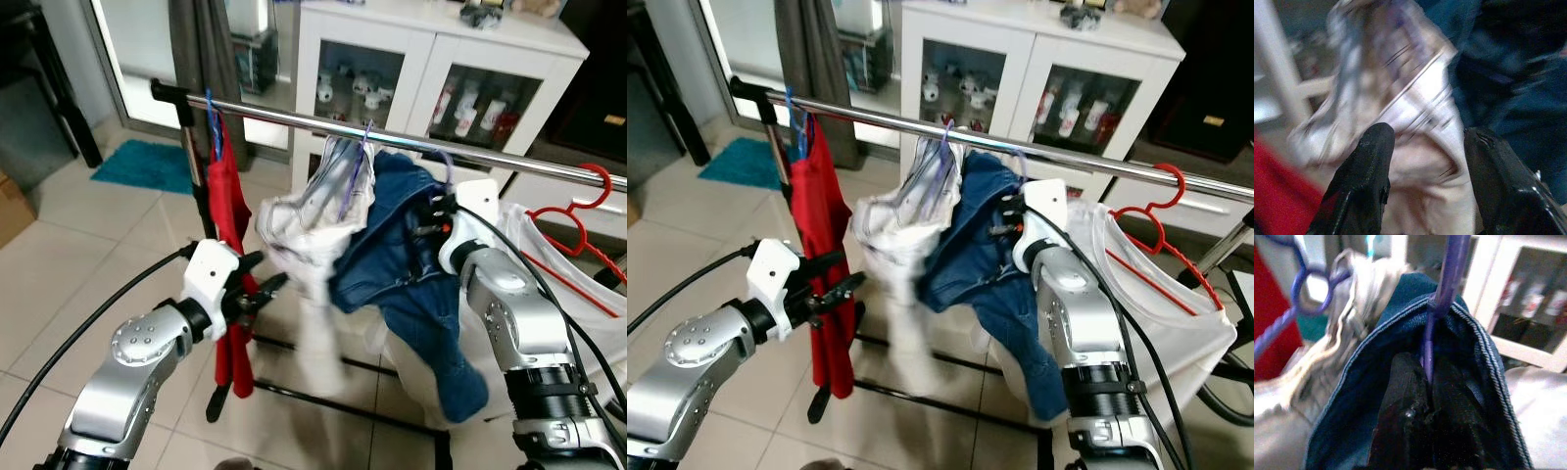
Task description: Hang hanger
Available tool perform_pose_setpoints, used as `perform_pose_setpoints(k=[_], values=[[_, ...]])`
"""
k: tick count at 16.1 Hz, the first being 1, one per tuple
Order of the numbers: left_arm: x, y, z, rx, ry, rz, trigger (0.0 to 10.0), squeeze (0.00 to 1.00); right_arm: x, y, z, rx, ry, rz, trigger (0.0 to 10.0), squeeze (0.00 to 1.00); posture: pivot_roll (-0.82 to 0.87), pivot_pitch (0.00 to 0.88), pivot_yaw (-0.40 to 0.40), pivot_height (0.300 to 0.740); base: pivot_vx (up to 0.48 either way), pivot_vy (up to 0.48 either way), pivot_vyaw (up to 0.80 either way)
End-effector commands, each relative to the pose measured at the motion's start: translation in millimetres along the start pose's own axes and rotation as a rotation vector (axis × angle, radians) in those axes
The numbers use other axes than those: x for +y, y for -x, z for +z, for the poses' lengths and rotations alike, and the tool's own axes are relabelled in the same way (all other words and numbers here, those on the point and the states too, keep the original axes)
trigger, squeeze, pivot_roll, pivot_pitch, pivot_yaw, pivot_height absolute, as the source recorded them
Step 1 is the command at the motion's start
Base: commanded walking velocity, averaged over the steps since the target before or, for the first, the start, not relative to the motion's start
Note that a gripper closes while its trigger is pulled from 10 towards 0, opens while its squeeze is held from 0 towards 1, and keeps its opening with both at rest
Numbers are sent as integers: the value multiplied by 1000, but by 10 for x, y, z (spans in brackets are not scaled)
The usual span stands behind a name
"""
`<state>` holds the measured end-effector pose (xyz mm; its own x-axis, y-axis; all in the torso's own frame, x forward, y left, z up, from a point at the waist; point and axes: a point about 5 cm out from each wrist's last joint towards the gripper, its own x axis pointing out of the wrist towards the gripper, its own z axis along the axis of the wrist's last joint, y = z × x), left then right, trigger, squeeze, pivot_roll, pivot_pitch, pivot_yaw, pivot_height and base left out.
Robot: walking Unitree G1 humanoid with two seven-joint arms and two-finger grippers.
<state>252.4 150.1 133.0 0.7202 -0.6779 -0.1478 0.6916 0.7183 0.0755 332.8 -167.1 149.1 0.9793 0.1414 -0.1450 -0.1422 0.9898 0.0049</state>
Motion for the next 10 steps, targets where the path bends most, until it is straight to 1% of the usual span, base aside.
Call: perform_pose_setpoints(k=[1,2,3,4,5,6,7,8,10], values=[[-91,-21,61,-21,1,-76,10000,0,-53,-28,246,-102,-30,-38,10000,0,79,0,-57,740,0,0,0],[-121,-20,67,-16,-4,-108,10000,0,-46,-72,260,-97,-31,-35,10000,0,78,0,-56,740,0,0,0],[-130,-20,69,-14,-7,-116,10000,0,-44,-89,263,-96,-29,-34,10000,0,78,0,-56,740,0,0,0],[-138,-16,55,-3,1,-134,10000,0,-17,-181,290,-77,-35,-33,10000,0,72,0,-46,740,0,0,0],[-146,-7,37,10,19,-161,10000,0,21,-295,299,-31,-25,-33,10000,0,70,0,-41,740,0,0,0],[-167,5,27,24,28,-194,10000,0,48,-374,281,18,-10,-34,10000,0,70,0,-40,740,0,0,0],[-175,9,25,28,29,-207,10000,0,57,-399,275,33,-7,-34,10000,0,71,0,-40,740,0,0,0],[-225,17,39,31,42,-267,10000,0,86,-472,201,114,7,-35,10000,0,79,0,-46,740,0,0,0],[-279,25,83,21,61,-335,10000,0,111,-517,157,156,17,-34,10000,0,87,0,-54,740,0,0,0]])
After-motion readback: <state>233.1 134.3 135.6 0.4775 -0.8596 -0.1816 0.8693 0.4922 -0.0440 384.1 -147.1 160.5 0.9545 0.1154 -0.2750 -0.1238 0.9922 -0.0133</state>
